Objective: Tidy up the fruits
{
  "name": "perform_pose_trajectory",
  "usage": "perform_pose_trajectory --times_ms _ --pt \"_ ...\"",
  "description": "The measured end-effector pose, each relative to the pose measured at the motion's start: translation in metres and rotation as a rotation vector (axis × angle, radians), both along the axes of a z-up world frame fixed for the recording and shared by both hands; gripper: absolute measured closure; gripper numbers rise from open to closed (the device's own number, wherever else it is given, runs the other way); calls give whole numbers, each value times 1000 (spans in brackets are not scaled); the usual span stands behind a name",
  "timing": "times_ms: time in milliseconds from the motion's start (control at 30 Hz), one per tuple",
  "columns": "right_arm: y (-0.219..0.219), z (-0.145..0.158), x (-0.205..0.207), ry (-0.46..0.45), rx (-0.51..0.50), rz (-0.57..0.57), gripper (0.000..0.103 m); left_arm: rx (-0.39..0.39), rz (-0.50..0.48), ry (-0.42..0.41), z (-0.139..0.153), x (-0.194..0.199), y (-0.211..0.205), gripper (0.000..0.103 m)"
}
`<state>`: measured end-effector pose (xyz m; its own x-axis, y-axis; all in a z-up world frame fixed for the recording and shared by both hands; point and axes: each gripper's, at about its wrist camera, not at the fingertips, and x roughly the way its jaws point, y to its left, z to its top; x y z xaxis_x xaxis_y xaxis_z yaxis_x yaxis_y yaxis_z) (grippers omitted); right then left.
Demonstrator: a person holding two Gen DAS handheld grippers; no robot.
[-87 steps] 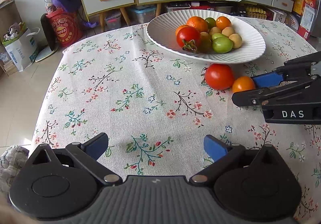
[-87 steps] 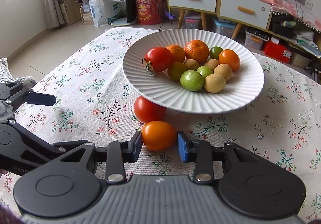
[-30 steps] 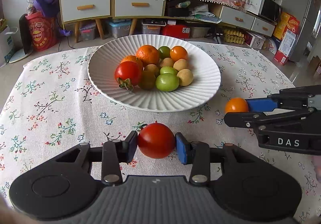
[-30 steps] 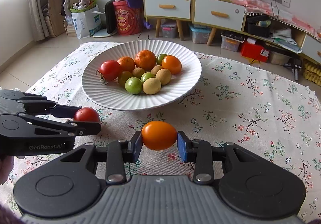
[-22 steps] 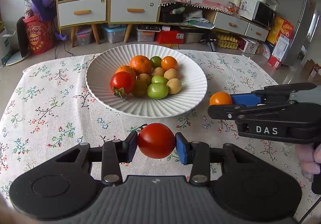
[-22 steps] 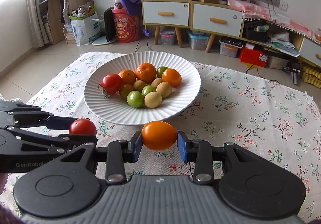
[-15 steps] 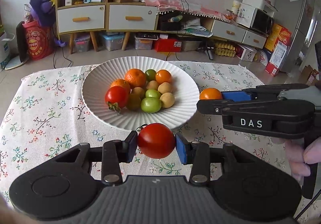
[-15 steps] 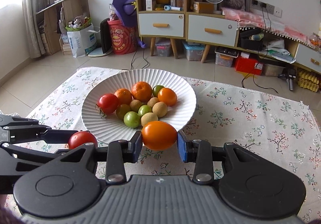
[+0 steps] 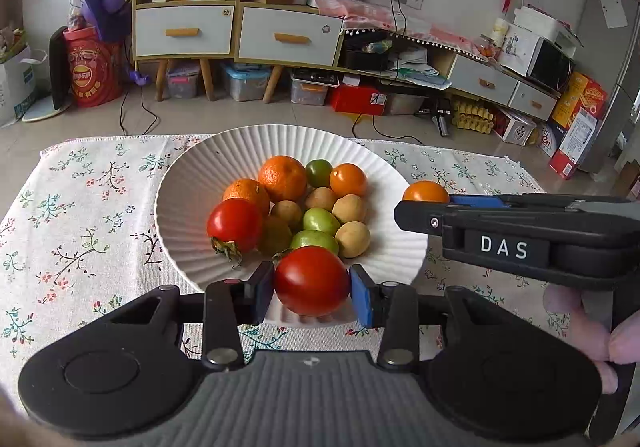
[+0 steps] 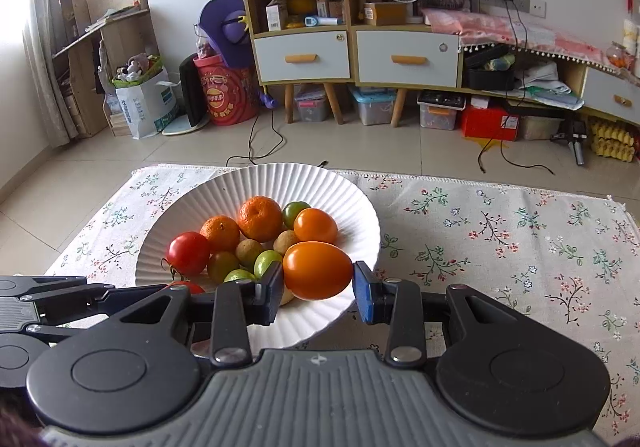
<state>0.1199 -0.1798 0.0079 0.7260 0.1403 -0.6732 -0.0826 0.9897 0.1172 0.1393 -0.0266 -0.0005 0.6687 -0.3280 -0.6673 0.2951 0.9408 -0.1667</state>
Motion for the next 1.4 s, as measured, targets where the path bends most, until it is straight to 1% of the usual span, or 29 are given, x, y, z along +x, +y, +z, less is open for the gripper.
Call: perform_pose_trajectory --times_ms 200,400,500,567,667,700,800,867,900,967,1067,1167,1233,1267,1333,1400 --pt "5 -6 2 9 -12 26 69 -14 -2 0 -1 1 0 64" --pt "0 -5 0 11 -5 8 69 -29 -5 4 -3 1 4 62" --pt "-2 -4 0 9 2 -1 68 -24 -8 -7 0 0 5 55" --pt "-3 -2 -1 7 4 -3 65 -21 -7 -15 2 -2 6 44" --pt "-4 -1 -3 4 -8 3 61 -8 -9 -22 5 -6 7 36" --pt "-4 -1 -4 3 -11 4 60 -2 -10 -24 5 -8 7 36" --pt "-6 1 -9 2 -21 4 54 16 -10 -27 7 -10 11 30" --pt "-10 3 -13 2 -27 -2 49 21 -1 -29 9 -13 14 24" --pt "-11 3 -15 4 -29 -5 48 28 8 -31 10 -15 16 22" --pt "-14 5 -20 1 -31 -11 45 48 35 -28 12 -17 19 14" --pt "-19 7 -27 -1 -43 -28 34 56 67 -14 14 -22 25 10" --pt "-22 9 -32 1 -48 -52 27 66 97 -3 17 -27 28 6" --pt "-24 12 -36 2 -43 -68 20 70 118 3 20 -32 29 4" --pt "-25 14 -37 6 -42 -78 14 72 129 7 21 -35 30 4" --pt "-25 18 -40 17 -43 -98 7 73 145 19 23 -41 31 4" --pt "-24 21 -44 33 -35 -108 2 81 169 43 25 -47 31 4"
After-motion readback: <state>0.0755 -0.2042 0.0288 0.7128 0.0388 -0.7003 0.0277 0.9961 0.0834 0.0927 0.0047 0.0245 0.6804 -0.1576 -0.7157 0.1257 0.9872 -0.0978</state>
